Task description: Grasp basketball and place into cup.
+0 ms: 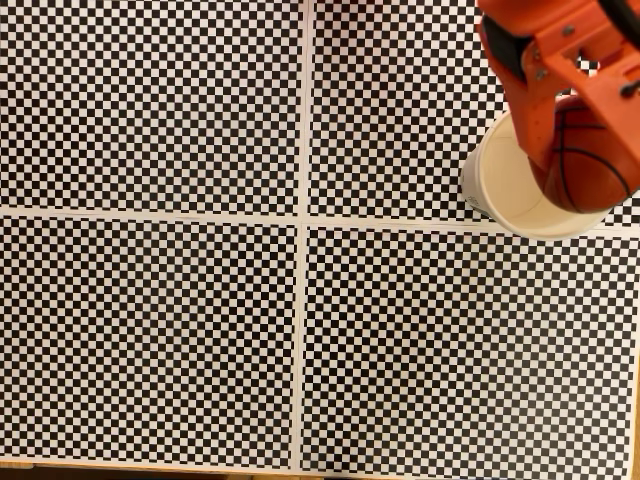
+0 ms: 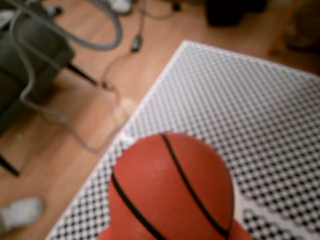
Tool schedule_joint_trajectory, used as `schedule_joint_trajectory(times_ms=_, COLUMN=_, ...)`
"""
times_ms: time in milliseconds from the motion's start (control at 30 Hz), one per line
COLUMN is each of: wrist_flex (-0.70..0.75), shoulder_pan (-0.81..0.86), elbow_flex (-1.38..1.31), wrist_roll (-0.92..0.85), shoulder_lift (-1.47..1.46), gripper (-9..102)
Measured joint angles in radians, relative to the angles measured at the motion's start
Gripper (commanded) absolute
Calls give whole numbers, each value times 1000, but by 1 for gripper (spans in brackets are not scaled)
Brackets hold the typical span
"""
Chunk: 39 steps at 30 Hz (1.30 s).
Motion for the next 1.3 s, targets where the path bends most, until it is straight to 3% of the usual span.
schedule_joint_trajectory(times_ms=567, wrist_flex=-54, shoulder_pan=-14, elbow_flex=0, wrist_roll=15, shoulder_lift=-55, gripper=51)
schedule_joint_trajectory(times_ms=767, wrist_flex=-55, shoulder_pan=-26, elbow_flex=0, wrist_roll=32, shoulder_lift=-58, gripper=52)
schedule_joint_trajectory(times_ms=967, wrist_flex=-55, shoulder_pan=-21, elbow_flex=5, wrist_roll=48, shoulder_lift=-58, gripper=40)
schedule_joint_trajectory(times_ms=1167, wrist_flex=-55, shoulder_pan=14, elbow_flex=9, wrist_roll=66, shoulder_lift=-29, gripper=2)
schedule_joint_trajectory(times_ms=1300, wrist_flex=-55, shoulder_pan=75, elbow_flex=9, wrist_roll=57, shoulder_lift=-15, gripper=0)
